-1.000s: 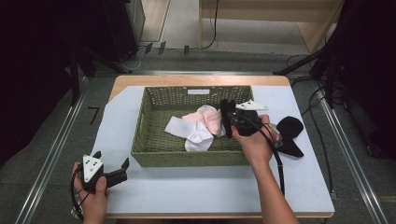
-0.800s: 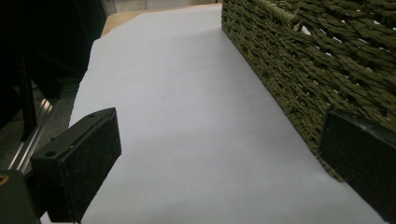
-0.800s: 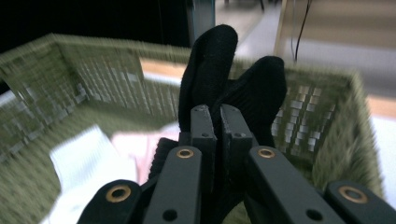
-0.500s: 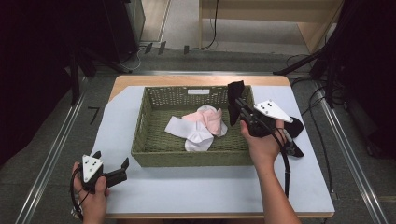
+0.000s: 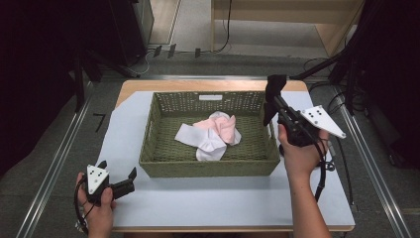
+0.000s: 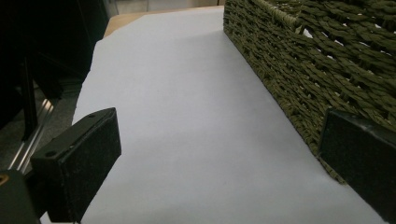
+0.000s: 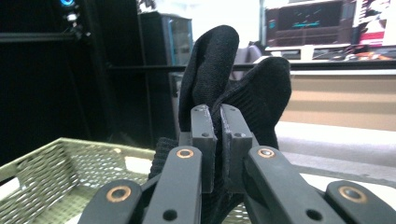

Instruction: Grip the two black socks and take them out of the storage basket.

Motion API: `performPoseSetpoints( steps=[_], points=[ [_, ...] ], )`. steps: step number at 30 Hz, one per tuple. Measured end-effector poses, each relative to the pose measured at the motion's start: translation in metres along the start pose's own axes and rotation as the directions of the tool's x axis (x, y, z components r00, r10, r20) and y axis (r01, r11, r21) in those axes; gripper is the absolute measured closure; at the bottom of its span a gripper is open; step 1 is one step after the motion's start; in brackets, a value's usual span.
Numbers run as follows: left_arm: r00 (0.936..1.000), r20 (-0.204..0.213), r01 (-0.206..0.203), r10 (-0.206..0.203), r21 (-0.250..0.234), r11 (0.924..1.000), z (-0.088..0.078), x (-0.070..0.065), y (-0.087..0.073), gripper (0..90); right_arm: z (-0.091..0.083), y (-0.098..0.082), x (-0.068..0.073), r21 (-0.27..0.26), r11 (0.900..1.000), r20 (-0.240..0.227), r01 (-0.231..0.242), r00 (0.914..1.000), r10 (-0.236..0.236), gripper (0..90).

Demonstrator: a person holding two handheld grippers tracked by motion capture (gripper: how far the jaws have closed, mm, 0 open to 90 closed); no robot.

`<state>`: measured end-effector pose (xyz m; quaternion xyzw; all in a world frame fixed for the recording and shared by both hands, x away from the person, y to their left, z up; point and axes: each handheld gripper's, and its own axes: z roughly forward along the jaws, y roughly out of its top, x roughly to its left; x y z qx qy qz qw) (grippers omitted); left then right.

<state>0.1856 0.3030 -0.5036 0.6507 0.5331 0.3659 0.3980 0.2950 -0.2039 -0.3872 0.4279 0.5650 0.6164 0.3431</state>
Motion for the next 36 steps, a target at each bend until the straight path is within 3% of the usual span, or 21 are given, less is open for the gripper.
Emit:
performPoseSetpoints(
  steps=[9, 17, 20, 28, 36],
  points=[
    [1.0000, -0.004, -0.003, 0.003, -0.002, 1.0000, -0.001, 0.000, 0.000, 0.5, -0.029, -0.001, -0.040, -0.024, 0.999, 0.092, -0.025, 0.9954, 0.027, 86.9],
    [0.9999, -0.006, -0.009, 0.009, -0.007, 0.9999, -0.001, -0.001, 0.000, 0.5, -0.043, -0.023, -0.073, 0.017, 0.998, 0.176, -0.067, 0.9824, 0.063, 86.8],
    [0.9998, -0.009, -0.015, 0.015, -0.010, 0.9998, -0.002, -0.001, 0.000, 0.5, -0.049, -0.040, -0.088, 0.047, 0.994, 0.215, -0.098, 0.9729, 0.085, 86.8],
    [0.9998, -0.011, -0.015, 0.015, -0.011, 0.9998, -0.002, -0.002, -0.001, 0.5, -0.053, -0.072, -0.105, 0.121, 0.985, 0.272, -0.121, 0.9586, 0.084, 86.8],
    [0.9998, -0.010, -0.014, 0.014, -0.012, 0.9998, -0.002, -0.002, -0.001, 0.5, -0.051, -0.093, -0.111, 0.201, 0.976, 0.286, -0.088, 0.9577, 0.027, 83.2]
  ],
)
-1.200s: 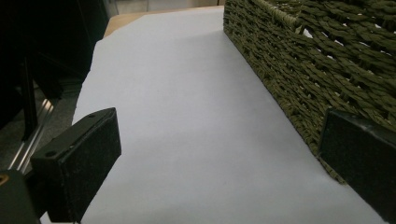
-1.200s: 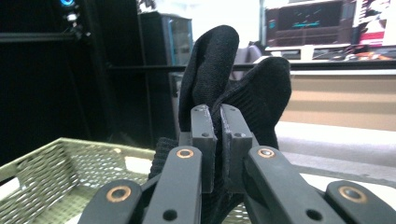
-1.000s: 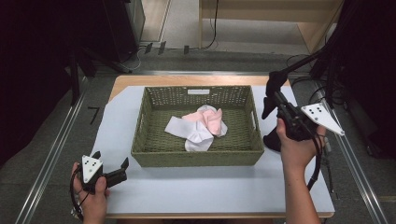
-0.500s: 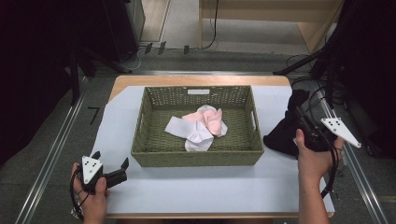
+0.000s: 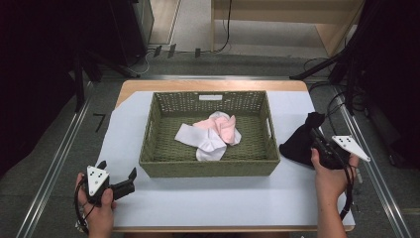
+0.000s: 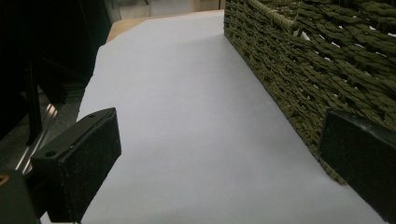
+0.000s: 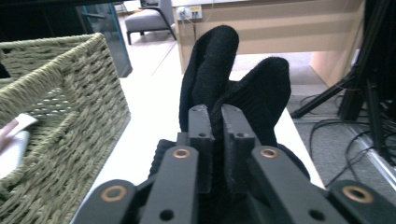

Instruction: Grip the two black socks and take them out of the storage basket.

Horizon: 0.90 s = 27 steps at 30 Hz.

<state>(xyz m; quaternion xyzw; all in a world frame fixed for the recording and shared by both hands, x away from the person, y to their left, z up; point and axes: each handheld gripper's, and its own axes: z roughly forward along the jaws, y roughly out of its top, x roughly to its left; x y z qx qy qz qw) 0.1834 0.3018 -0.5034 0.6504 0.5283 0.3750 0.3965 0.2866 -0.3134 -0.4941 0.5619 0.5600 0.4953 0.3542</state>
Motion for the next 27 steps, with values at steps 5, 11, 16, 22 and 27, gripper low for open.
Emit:
performPoseSetpoints(
  steps=[5, 11, 16, 22, 27],
  points=[
    [1.0000, 0.000, 0.000, 0.000, 0.000, 1.0000, 0.000, 0.000, 0.000, 0.5, -0.005, 0.003, -0.003, -0.066, 0.997, -0.026, -0.044, 0.9988, 0.042, 56.1],
    [1.0000, 0.000, 0.001, -0.001, -0.001, 1.0000, 0.000, 0.000, 0.000, 0.5, -0.021, 0.008, -0.002, -0.077, 0.997, -0.001, 0.011, 0.9999, -0.011, 41.1],
    [1.0000, 0.000, 0.001, -0.001, 0.000, 1.0000, 0.000, 0.000, 0.000, 0.5, -0.036, 0.008, -0.005, -0.062, 0.997, -0.006, -0.038, 0.9993, 0.038, 31.0],
    [1.0000, 0.000, 0.000, 0.000, -0.001, 1.0000, 0.000, 0.000, 0.000, 0.5, -0.053, -0.001, -0.013, -0.057, 0.997, -0.005, -0.049, 0.9988, 0.049, 21.9],
    [1.0000, 0.002, -0.002, 0.002, -0.003, 1.0000, 0.000, 0.000, 0.000, 0.5, -0.066, -0.010, -0.020, -0.037, 0.997, -0.009, -0.072, 0.9974, 0.072, 15.5]
  ],
)
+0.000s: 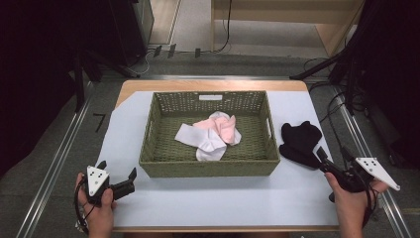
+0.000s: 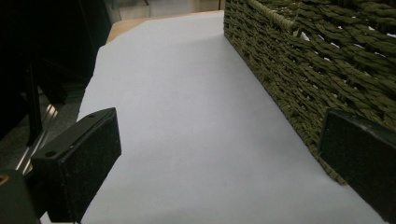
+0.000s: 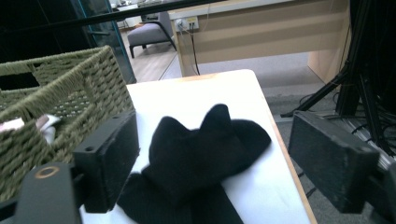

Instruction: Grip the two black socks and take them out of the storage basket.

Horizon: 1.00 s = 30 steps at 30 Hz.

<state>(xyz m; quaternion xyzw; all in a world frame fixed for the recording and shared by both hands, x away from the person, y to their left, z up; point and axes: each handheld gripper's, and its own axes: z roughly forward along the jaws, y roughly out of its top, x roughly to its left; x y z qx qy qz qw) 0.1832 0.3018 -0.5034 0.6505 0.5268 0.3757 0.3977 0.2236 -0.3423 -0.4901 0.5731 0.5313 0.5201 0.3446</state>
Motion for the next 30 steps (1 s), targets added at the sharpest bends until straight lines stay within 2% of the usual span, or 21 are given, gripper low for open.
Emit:
performPoseSetpoints(
  steps=[4, 7, 21, 27, 30],
  points=[
    [1.0000, -0.002, -0.001, 0.001, -0.002, 1.0000, 0.000, 0.000, 0.000, 0.5, -0.009, -0.006, -0.007, 0.019, 1.000, -0.007, 0.003, 1.0000, -0.003, 14.1],
    [1.0000, -0.002, -0.001, 0.001, -0.002, 1.0000, 0.000, 0.000, 0.000, 0.5, -0.015, -0.011, -0.012, 0.049, 0.998, 0.003, 0.032, 0.9995, -0.032, 14.1],
    [1.0000, -0.005, -0.005, 0.005, -0.007, 1.0000, 0.000, -0.001, 0.000, 0.5, -0.041, -0.032, -0.035, 0.061, 0.997, 0.071, 0.040, 0.9965, -0.045, 14.1],
    [1.0000, -0.005, -0.007, 0.007, -0.007, 1.0000, 0.000, -0.001, 0.000, 0.5, -0.043, -0.040, -0.038, 0.059, 0.998, 0.094, 0.032, 0.9949, -0.038, 14.3],
    [1.0000, -0.004, -0.008, 0.008, -0.004, 1.0000, 0.000, -0.001, 0.000, 0.5, -0.044, -0.041, -0.034, 0.051, 0.997, 0.112, 0.060, 0.9916, -0.065, 14.4]
  ],
)
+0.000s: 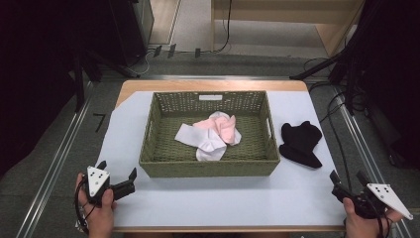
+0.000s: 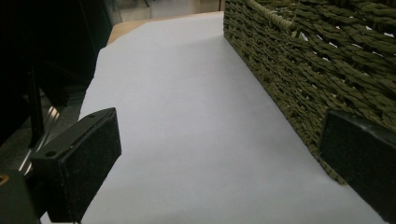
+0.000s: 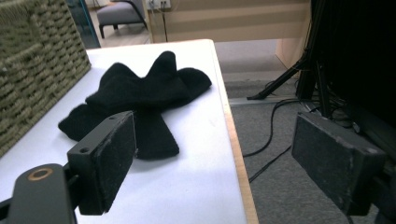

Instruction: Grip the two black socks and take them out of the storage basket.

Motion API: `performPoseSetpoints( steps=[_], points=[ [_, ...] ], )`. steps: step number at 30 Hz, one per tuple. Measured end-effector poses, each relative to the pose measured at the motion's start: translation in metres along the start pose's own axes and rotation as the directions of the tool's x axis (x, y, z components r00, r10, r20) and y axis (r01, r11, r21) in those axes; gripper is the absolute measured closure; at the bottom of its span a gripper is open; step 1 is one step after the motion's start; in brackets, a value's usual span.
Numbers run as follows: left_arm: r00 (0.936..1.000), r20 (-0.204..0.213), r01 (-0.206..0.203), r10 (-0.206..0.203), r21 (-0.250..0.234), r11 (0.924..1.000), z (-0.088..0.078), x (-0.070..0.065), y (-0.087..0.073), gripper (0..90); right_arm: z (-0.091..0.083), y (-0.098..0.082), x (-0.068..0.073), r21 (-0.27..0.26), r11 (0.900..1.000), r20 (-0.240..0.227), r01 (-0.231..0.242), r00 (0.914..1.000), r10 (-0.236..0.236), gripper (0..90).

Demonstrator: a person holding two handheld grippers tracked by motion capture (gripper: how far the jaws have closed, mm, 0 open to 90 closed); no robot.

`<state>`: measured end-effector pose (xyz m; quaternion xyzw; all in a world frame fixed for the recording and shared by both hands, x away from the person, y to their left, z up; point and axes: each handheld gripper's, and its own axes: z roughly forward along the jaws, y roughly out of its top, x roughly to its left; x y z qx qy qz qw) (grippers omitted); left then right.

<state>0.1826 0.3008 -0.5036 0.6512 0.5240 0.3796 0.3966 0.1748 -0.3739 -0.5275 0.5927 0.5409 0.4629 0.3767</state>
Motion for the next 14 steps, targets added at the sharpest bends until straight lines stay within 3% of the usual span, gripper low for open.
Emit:
performPoseSetpoints(
  steps=[7, 10, 14],
  points=[
    [1.0000, 0.002, 0.001, -0.001, 0.002, 1.0000, 0.0007, 0.0001, 0.0002, 0.5, 0.0028, -0.0014, 0.0091, 0.040, 0.997, 0.044, 0.069, 0.9965, -0.071, 20.4],
    [1.0000, 0.003, -0.003, 0.003, 0.008, 1.0000, 0.0009, -0.0003, 0.0004, 0.5, 0.0034, -0.0012, 0.0072, 0.046, 0.998, 0.051, 0.042, 0.9977, -0.045, 19.5],
    [0.9999, 0.001, -0.010, 0.010, 0.011, 0.9999, 0.0009, -0.0011, 0.0005, 0.5, 0.0022, -0.0013, 0.0021, 0.036, 0.999, 0.029, 0.000, 0.9996, -0.001, 20.3]
  ],
)
